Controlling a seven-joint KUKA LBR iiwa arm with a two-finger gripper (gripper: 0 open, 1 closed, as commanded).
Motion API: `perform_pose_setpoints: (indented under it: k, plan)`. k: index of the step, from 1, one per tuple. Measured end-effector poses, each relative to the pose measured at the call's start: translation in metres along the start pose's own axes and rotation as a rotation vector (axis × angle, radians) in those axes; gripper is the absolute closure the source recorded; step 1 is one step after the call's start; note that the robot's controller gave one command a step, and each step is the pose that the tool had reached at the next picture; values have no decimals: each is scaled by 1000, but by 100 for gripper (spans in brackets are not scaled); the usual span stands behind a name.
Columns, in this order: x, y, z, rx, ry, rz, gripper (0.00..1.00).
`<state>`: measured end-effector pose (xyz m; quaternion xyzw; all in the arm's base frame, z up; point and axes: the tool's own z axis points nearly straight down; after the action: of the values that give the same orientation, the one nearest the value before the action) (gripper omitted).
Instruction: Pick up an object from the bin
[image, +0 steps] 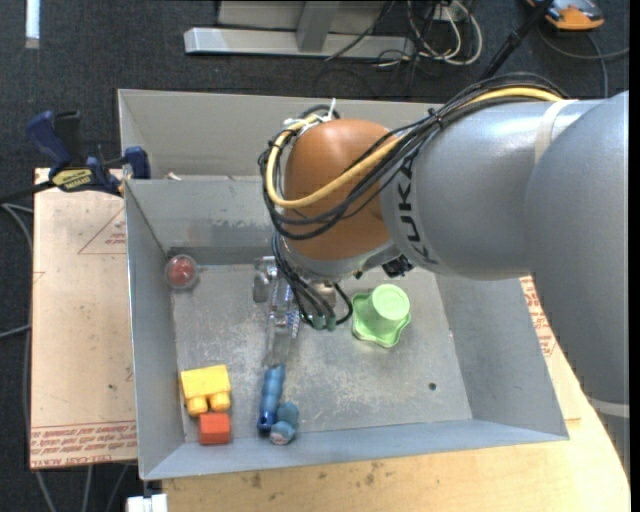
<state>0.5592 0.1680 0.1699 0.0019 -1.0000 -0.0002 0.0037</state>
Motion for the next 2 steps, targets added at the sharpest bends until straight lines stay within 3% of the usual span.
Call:
perform_pose_setpoints:
  k: [1,2]
  plan:
    - [-45,-60,101,1,-8,-360,0]
    - [-45,-59,100,-1,-8,-357,0]
